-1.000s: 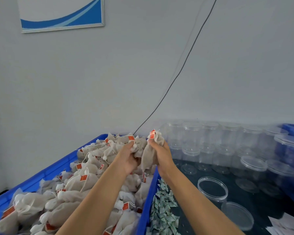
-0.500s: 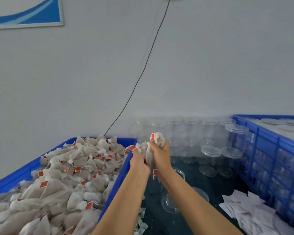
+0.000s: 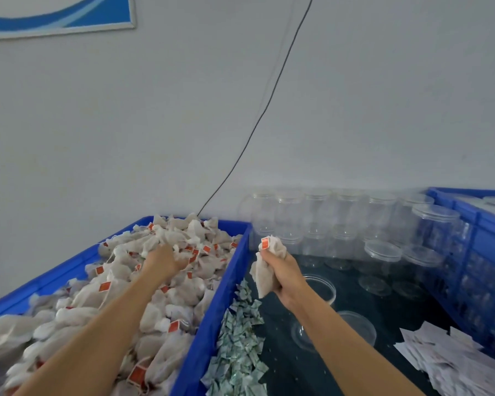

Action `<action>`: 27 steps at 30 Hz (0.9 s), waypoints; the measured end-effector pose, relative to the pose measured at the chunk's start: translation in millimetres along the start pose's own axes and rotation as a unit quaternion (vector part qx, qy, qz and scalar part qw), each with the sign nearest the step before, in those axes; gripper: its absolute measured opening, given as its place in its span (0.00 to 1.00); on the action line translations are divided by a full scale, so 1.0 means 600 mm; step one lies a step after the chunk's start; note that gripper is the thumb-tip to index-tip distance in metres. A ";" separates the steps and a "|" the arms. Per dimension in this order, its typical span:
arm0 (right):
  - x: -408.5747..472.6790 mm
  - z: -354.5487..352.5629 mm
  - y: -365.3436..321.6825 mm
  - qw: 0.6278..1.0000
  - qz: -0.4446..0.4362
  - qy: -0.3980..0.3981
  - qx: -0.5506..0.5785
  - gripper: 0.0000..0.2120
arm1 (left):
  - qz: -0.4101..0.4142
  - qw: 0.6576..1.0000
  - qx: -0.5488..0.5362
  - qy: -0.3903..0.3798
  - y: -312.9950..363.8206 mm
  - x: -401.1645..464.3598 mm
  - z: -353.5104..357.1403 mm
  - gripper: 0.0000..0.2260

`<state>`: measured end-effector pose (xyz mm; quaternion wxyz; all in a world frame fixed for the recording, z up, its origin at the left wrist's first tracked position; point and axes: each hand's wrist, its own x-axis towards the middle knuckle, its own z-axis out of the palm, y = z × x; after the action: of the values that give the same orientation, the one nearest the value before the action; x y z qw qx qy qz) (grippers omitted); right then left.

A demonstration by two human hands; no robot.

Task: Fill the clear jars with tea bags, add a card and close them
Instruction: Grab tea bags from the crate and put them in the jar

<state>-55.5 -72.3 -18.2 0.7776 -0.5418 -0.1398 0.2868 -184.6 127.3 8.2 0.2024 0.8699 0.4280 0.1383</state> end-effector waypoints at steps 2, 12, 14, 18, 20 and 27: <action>-0.001 0.003 0.006 1.000 -0.006 -0.011 -0.010 0.17 | 0.020 0.994 0.094 -0.043 -0.001 -0.007 0.001 0.18; -0.003 0.006 0.012 0.999 -0.027 -0.045 -0.010 0.16 | 0.085 0.973 0.152 -0.150 -0.015 -0.005 0.009 0.26; -0.001 0.009 0.014 0.998 -0.030 -0.046 -0.011 0.17 | 0.110 0.976 0.129 -0.134 -0.029 0.001 0.013 0.23; 0.001 0.012 0.018 0.998 -0.038 -0.045 -0.009 0.17 | 0.133 0.979 0.076 -0.132 -0.056 0.006 0.016 0.21; 0.002 0.014 0.022 0.998 -0.040 -0.046 -0.012 0.18 | 0.140 0.980 0.054 -0.128 -0.063 0.007 0.020 0.20; 0.005 0.028 0.028 0.996 -0.061 -0.063 -0.018 0.14 | 0.179 0.973 0.051 -0.138 -0.063 0.013 0.035 0.26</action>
<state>-66.9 -53.8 -27.8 0.7735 -0.5269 -0.2264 0.2697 -197.5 149.4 -27.3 0.1863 0.9523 0.2398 0.0289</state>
